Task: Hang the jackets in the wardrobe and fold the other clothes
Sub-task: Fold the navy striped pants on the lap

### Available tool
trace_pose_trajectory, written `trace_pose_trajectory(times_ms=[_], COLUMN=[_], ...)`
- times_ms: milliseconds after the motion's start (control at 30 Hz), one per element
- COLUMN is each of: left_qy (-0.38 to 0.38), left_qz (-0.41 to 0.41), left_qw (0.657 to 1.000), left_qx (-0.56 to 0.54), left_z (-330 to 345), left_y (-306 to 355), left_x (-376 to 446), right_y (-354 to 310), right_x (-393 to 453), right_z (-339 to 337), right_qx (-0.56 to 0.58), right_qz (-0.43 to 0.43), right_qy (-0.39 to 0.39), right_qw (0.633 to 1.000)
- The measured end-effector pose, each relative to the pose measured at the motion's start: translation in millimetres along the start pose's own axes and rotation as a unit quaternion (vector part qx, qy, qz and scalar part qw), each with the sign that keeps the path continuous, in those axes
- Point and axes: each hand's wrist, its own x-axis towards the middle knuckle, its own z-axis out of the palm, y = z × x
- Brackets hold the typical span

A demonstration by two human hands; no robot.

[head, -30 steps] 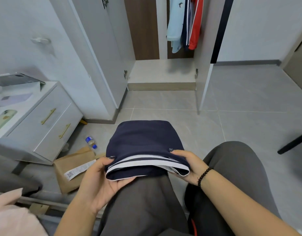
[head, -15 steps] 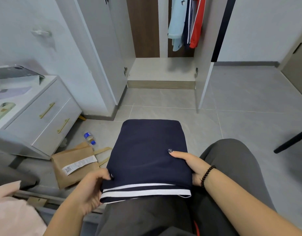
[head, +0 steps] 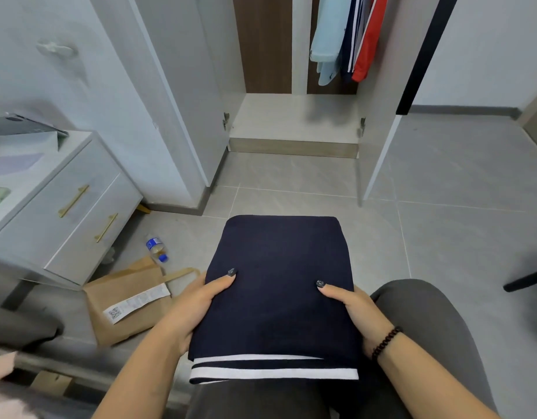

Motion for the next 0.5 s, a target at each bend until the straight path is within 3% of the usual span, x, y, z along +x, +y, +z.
trace_pose_trajectory(times_ms=[200,500], left_qy=[0.004,0.013], left_qz=[0.014,-0.014], left_qw=[1.000,1.000], left_qx=[0.010,0.000], left_z=[32,90], left_y=[42,117], left_x=[59,177], right_y=[-57,-151], right_x=[51,151], right_z=[-20,-54], right_qx=[-0.022,-0.022], right_qz=[-0.042,-0.012], right_qy=[0.027,0.071], right_qw=[0.999,0.997])
